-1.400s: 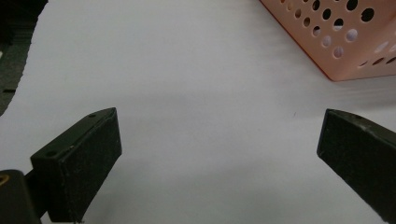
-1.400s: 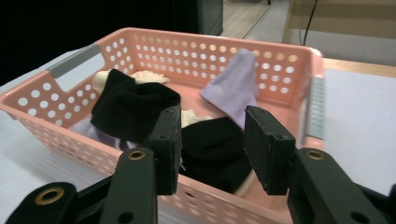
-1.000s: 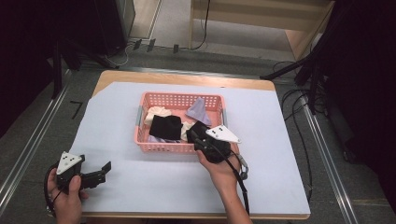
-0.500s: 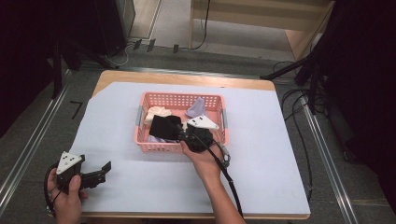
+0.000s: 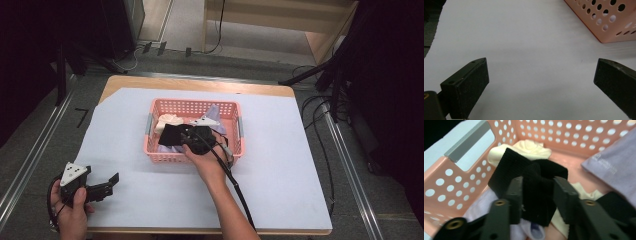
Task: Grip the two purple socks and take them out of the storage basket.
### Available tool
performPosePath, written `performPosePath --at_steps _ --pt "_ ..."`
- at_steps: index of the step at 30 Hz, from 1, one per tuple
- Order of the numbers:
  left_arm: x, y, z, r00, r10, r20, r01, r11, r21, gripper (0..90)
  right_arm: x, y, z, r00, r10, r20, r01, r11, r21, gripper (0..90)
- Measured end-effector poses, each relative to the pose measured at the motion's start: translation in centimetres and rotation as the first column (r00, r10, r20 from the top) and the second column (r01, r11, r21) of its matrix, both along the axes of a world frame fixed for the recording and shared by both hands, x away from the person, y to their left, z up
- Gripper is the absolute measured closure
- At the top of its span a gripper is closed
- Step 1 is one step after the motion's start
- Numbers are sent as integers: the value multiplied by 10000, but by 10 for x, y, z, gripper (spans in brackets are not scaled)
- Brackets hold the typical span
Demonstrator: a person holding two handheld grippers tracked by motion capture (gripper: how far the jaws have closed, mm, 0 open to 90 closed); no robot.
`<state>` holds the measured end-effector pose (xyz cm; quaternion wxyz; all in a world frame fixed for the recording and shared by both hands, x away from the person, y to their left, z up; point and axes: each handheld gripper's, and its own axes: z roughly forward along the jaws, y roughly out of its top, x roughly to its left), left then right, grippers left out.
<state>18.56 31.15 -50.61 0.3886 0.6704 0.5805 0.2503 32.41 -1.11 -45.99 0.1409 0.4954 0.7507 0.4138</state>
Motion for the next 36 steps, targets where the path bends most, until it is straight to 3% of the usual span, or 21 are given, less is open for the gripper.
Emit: performPosePath --at_steps 4,7,9,11,12,14,15,16,18,20,22,23,24,26,27,29,31,32,34,35,36 --pt "0 0 0 10000 -26 5 26 10000 -24 5 4 -1 3 9995 -220 -208 212 9990 -397 900" --pt "0 1 0 10000 -42 9 42 10000 -52 5 7 -11 7 9976 -680 137 684 9972 -302 900" --pt "0 1 0 10000 -45 -3 45 10000 -57 5 11 -20 12 9917 -1177 513 1191 9925 -270 900" --pt "0 1 0 10000 -41 -44 41 10000 -37 5 13 -28 15 9878 -1458 541 1464 9892 -66 900" --pt "1 1 0 10000 -39 -36 39 10000 -17 5 13 -29 15 9898 -1371 387 1372 9905 12 884" --pt "1 0 0 10000 -43 -74 43 10000 21 6 15 -25 11 9975 -655 -272 661 9976 218 725" --pt "1 0 0 10000 -42 -81 42 10000 34 5 17 -20 7 9969 -283 -738 310 9989 351 639" --pt "1 0 0 10000 -37 -69 37 10000 44 5 18 -15 3 9940 -66 -1096 99 9995 296 552" --pt "1 0 0 10000 -61 -37 61 10000 13 5 19 -5 -2 9926 -66 -1214 40 9998 -218 424" --pt "1 0 0 10000 -42 -49 42 10000 4 6 24 1 -4 9823 -146 -1866 97 9996 -275 423" --pt "1 0 0 10000 -79 -53 79 10000 14 5 29 4 -6 9598 -373 -2783 289 9990 -343 497" --pt "1 0 0 9999 -95 -51 95 10000 31 6 32 5 -8 9439 -432 -3273 340 9988 -338 544" --pt "1 0 0 9999 -91 -49 91 10000 28 5 35 6 -8 9281 -467 -3694 378 9988 -311 637" --pt "1 0 0 9999 -97 -64 97 10000 9 5 36 5 -7 9171 -447 -3961 293 9986 -450 811" --pt "1 0 0 9999 -104 -59 104 9999 -11 6 36 4 -5 9201 -319 -3905 142 9987 -482 833" --pt "1 0 0 9999 -98 -66 98 10000 -7 6 34 1 1 9456 -207 -3247 161 9997 -170 847" --pt "1 0 0 9999 -109 -64 109 9999 3 5 31 -9 9 9801 -368 -1952 471 9977 486 848" --pt "1 0 0 9999 -105 -67 105 9999 -9 5 31 -14 12 9893 -547 -1353 671 9938 885 844" --pt "1 0 0 9999 -101 -70 101 9999 -6 5 34 -23 13 9921 -1102 -602 1151 9897 856 749" --pt "1 1 0 9999 -102 -82 102 9999 -14 5 36 -26 12 9919 -1197 -417 1224 9900 704 644" --pt "1 1 0 9999 -115 -71 114 9999 -29 5 38 -29 11 9917 -1252 -297 1268 9901 599 605"
